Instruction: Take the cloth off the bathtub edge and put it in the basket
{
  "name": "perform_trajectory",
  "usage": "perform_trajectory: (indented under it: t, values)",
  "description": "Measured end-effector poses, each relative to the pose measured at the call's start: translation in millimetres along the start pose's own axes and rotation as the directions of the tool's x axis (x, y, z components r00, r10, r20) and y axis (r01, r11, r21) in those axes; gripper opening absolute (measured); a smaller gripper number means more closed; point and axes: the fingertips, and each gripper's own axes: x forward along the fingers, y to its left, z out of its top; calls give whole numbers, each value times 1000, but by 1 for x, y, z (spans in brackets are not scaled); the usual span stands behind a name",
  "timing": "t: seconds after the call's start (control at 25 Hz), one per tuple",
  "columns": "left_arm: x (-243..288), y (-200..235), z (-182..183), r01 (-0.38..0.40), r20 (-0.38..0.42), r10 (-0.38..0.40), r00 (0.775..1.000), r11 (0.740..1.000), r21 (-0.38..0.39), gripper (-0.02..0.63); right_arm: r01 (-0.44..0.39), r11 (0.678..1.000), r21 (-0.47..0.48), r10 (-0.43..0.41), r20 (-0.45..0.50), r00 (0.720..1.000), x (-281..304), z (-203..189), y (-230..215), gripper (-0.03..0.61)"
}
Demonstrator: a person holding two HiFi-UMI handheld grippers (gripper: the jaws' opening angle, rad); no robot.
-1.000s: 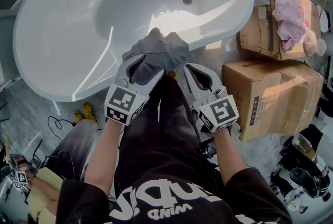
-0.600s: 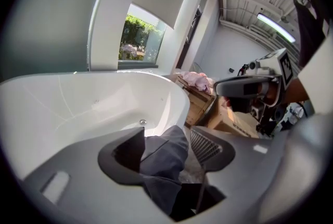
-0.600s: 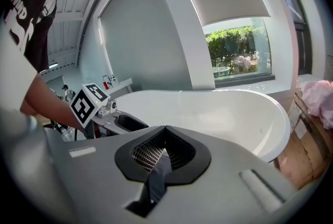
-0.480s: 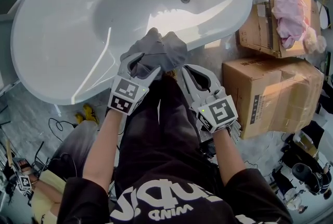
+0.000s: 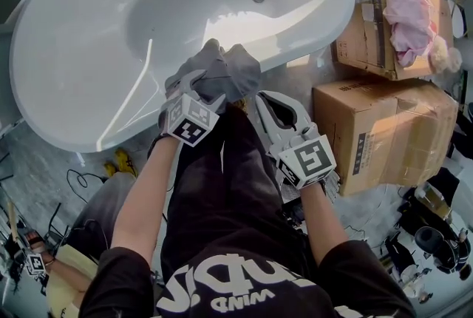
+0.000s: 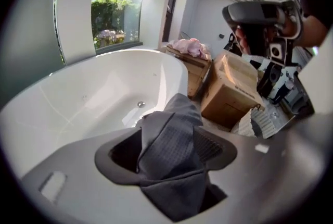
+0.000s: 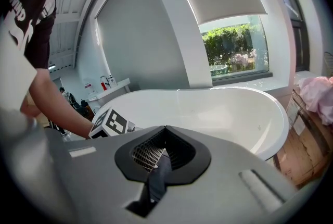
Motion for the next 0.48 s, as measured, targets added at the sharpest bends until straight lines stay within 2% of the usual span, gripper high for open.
perform_trajectory:
  t: [0.16,0.48]
  values:
    - [18,-5,-15,23,-71,-22,997,1000,16,295,4,1000,7,-4,-6,1000,-2,-4,-2,9]
    - [34,-6,-23,74,-108,-71,992,997,30,295,21,1000,23,-21,-15,1000,-5,-10,-9,9]
